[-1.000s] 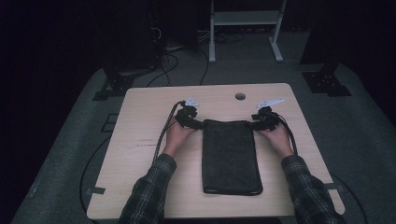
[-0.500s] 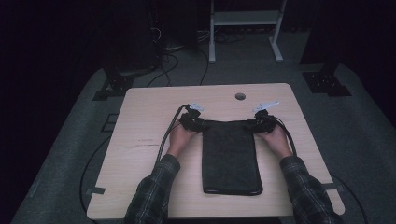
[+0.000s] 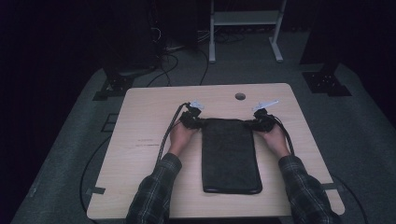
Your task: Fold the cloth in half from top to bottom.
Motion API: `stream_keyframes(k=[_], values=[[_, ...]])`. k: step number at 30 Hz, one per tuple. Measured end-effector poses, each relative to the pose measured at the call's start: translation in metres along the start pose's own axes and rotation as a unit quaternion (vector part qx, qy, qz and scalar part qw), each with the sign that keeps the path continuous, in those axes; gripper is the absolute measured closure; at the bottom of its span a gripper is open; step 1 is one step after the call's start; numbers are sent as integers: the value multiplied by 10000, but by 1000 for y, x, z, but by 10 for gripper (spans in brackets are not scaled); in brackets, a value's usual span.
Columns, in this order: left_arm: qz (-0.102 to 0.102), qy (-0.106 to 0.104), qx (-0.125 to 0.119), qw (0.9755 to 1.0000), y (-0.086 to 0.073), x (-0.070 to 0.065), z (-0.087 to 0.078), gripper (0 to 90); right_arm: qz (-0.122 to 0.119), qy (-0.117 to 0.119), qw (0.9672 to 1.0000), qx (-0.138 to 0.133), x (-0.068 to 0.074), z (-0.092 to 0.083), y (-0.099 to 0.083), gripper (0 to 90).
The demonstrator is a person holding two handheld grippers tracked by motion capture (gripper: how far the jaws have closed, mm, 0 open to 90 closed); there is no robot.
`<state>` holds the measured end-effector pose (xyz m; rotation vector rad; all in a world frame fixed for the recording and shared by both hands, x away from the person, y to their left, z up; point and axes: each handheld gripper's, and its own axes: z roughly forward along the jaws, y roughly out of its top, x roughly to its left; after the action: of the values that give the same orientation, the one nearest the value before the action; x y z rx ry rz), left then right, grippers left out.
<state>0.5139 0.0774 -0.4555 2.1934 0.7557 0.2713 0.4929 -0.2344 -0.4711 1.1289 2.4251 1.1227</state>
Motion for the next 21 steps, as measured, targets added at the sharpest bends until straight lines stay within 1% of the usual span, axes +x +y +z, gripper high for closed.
stream_keyframes(k=[3,5,6,7,9,11,13,17,19,21], values=[[114,120,-163,9997,10,3,-11,818,-62,-114,9998,-158,1,-5,12,804],[112,135,-303,9994,17,6,-21,818,-104,-157,9993,-328,2,-11,22,804],[103,113,-363,9992,20,7,-25,817,-94,-151,9990,-421,2,-15,25,803],[117,87,-418,9990,21,7,-30,817,-74,-78,9991,-404,2,-18,28,803],[105,38,-477,9988,22,4,-35,816,-100,-29,9986,-522,4,-25,32,803],[46,-90,-588,9982,20,1,-43,815,-106,68,9982,-589,6,-32,32,803],[3,-196,-648,9977,18,-2,-47,816,-127,158,9976,-662,8,-37,30,802],[23,-404,-730,9965,11,-11,-59,816,-103,429,9958,-800,12,-48,21,801],[17,-475,-746,9961,8,-16,-63,816,-168,467,9950,-866,17,-53,16,801],[16,-568,-752,9955,4,-22,-67,816,-241,512,9950,-825,22,-57,12,800]])
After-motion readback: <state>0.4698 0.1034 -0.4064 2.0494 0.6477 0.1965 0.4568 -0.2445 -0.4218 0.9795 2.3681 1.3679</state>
